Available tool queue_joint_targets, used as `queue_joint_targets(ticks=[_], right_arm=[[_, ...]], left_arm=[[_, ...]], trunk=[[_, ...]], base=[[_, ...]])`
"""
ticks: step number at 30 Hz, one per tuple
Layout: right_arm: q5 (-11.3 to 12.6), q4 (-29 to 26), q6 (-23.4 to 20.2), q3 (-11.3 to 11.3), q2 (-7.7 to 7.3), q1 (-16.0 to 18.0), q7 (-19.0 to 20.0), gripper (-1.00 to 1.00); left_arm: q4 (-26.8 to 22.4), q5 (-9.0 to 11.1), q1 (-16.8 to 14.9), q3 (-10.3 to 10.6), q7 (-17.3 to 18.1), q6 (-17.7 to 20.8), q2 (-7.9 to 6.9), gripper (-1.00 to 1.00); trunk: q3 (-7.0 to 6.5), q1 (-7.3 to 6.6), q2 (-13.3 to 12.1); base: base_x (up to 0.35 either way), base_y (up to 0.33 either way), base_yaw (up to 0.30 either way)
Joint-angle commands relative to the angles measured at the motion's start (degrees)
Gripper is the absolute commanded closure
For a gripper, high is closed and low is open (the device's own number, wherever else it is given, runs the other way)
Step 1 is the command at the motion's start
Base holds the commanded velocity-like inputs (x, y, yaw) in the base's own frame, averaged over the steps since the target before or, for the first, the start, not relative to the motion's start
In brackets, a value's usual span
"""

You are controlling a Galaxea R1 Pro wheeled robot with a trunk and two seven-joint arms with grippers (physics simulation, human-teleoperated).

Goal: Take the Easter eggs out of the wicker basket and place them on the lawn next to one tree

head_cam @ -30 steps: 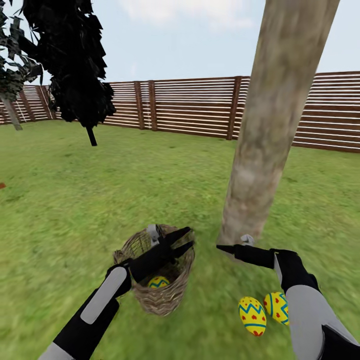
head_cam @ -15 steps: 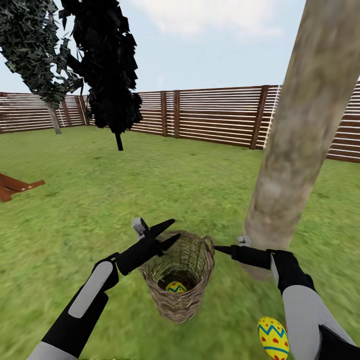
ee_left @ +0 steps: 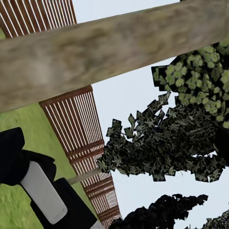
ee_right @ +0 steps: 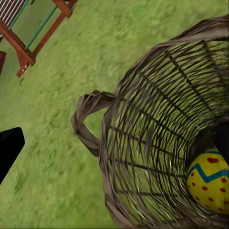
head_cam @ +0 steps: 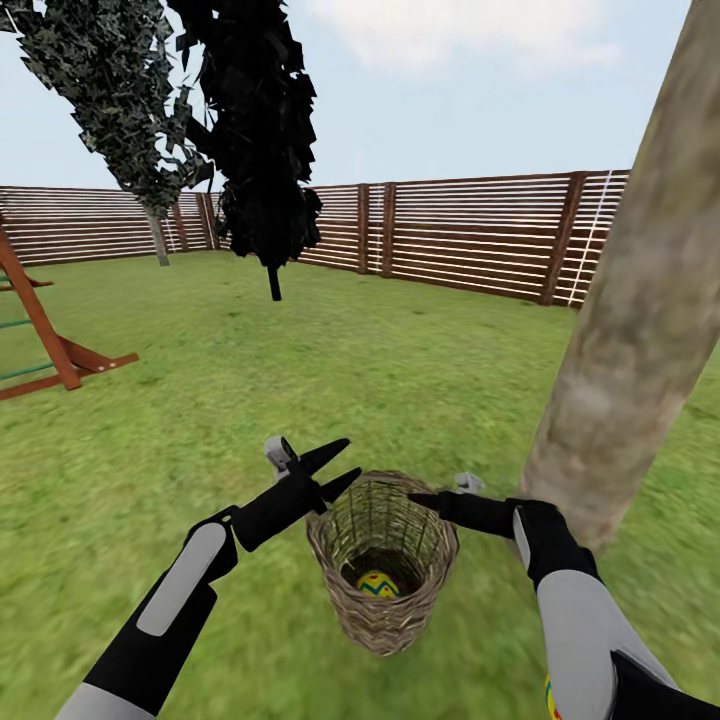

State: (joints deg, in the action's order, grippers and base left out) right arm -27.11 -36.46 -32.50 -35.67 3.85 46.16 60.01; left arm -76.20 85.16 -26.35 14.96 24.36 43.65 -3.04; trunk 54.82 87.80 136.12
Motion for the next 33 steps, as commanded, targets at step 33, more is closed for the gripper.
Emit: queue_joint_targets(ticks=[33], right_arm=[[-1.0, -4.0, -1.1, 2.1, 0.28, 0.1, -2.2, -1.00]], left_arm=[[0.5, 0.2, 0.1, -2.1, 0.2, -0.3, -0.48, -1.00]], trunk=[[-0.06, -0.01, 0.0]], base=[[0.143, 0.026, -0.012]])
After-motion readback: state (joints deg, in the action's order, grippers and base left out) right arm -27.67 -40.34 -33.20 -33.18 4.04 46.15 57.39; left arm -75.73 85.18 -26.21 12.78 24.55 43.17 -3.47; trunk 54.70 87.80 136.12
